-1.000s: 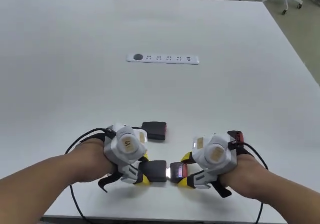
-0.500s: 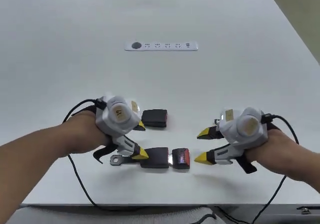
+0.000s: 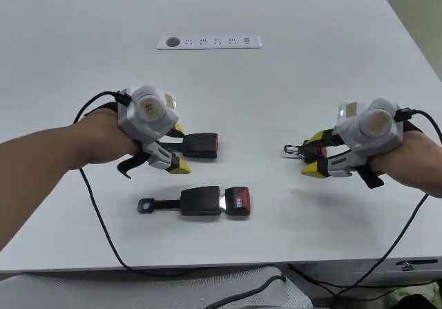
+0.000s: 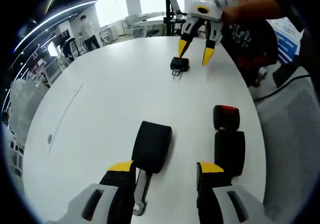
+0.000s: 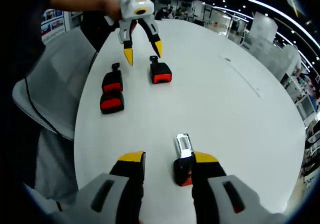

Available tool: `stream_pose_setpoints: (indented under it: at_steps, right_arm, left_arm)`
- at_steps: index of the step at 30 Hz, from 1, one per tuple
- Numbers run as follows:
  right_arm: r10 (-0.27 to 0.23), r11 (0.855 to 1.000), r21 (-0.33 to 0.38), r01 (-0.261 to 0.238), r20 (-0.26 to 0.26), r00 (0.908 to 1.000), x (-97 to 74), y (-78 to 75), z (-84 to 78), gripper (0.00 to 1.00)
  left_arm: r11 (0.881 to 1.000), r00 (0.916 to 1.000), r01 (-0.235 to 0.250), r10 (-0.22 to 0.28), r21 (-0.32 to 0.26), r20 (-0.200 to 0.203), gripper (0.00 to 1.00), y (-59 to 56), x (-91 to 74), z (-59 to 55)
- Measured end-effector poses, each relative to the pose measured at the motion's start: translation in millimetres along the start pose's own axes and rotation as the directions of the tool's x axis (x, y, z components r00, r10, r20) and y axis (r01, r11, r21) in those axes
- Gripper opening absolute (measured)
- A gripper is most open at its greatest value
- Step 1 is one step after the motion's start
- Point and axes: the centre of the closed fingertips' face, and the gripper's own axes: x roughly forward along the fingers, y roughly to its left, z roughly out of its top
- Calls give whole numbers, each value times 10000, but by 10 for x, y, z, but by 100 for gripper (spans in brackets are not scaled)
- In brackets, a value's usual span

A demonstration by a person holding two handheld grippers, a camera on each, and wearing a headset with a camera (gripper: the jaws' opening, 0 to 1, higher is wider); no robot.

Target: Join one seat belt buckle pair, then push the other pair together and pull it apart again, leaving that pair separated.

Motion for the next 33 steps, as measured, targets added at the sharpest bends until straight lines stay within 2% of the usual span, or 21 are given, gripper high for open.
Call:
stream_pose_setpoints:
  at_steps: [4, 6, 9, 10, 14, 22, 26, 27, 29, 33]
  right_arm:
    - [-17, 10000, -67, 16, -280, 9996, 6, -195, -110, 37]
    - [-9, 9999, -154, 3, -379, 9993, 19, -227, -133, 38]
    - [116, 9997, -221, -128, -503, 9987, 57, -256, -180, 39]
    - [265, 9994, -191, -276, -583, 9979, 74, -242, -209, 40]
    - [525, 9984, -144, -538, -764, 9957, 107, -216, -290, 40]
    - [1024, 9942, -220, -1053, -1055, 9891, 165, -179, -377, 39]
    - [1251, 9918, -127, -1269, -967, 9874, 170, -174, -387, 36]
    - [1276, 9908, -320, -1313, -985, 9869, 170, -176, -388, 36]
    - [1284, 9910, -239, -1315, -1032, 9863, 170, -186, -390, 35]
    - [1358, 9900, -261, -1390, -969, 9860, 170, -197, -393, 34]
  left_arm:
    - [9999, 9999, -110, 110, 34, -30, 49, 85, 25, 35]
    - [9986, 9995, -285, 291, 440, -123, 43, 153, 43, 33]
    - [9996, 9998, -208, 209, 209, -59, 41, 215, 87, 45]
    - [9998, 10000, -70, 70, 160, -8, 41, 202, 102, 50]
    - [9987, 9989, 357, -346, 369, -305, 42, 175, 202, -6]
    - [9957, 9961, 812, -796, 452, -374, 42, 188, 329, -6]
    - [9899, 9900, 1330, -1303, 497, -539, 34, 121, 369, -40]
    - [9909, 9921, 1183, -1153, 647, -487, 34, 149, 386, -37]
    - [9901, 9908, 1294, -1269, 550, -466, 34, 152, 383, -54]
    - [9880, 9905, 1322, -1286, 804, -485, 33, 151, 378, -58]
